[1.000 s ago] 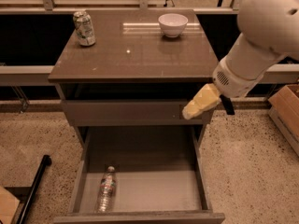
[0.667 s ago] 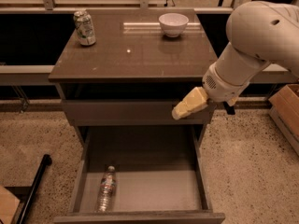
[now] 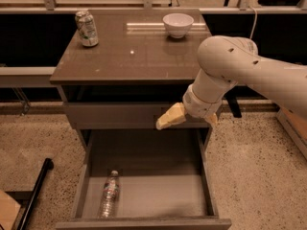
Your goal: Pick water bottle from middle drawer and place on counter
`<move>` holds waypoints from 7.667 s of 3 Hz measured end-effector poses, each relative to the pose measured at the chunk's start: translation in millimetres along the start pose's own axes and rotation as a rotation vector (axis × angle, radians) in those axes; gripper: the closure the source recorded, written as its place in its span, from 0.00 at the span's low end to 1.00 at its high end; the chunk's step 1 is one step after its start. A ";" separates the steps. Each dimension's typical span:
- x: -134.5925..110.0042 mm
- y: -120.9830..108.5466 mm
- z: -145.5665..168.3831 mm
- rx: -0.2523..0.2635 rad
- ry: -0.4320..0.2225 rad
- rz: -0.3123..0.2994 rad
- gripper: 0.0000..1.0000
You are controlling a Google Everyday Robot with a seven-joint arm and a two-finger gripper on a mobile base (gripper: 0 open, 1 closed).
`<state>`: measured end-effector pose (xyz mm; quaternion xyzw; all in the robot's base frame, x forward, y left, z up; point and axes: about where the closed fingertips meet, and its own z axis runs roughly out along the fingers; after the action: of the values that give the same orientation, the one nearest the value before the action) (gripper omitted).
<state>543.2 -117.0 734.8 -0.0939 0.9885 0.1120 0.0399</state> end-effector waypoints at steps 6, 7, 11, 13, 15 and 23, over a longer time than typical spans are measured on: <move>-13.7 68.2 162.5 -0.126 0.105 0.350 0.00; -11.4 71.3 171.5 -0.136 0.124 0.347 0.00; -22.4 182.3 309.2 -0.196 0.191 0.364 0.00; -21.2 198.5 330.4 -0.101 0.190 0.359 0.00; -17.1 182.3 395.7 0.051 0.197 0.399 0.00; 8.1 145.5 255.2 -0.246 0.011 0.535 1.00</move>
Offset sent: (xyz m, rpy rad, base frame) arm 0.0089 0.0214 -0.0382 -0.0291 0.0548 -0.0511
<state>521.7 79.3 517.2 0.1651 0.9573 0.2371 -0.0082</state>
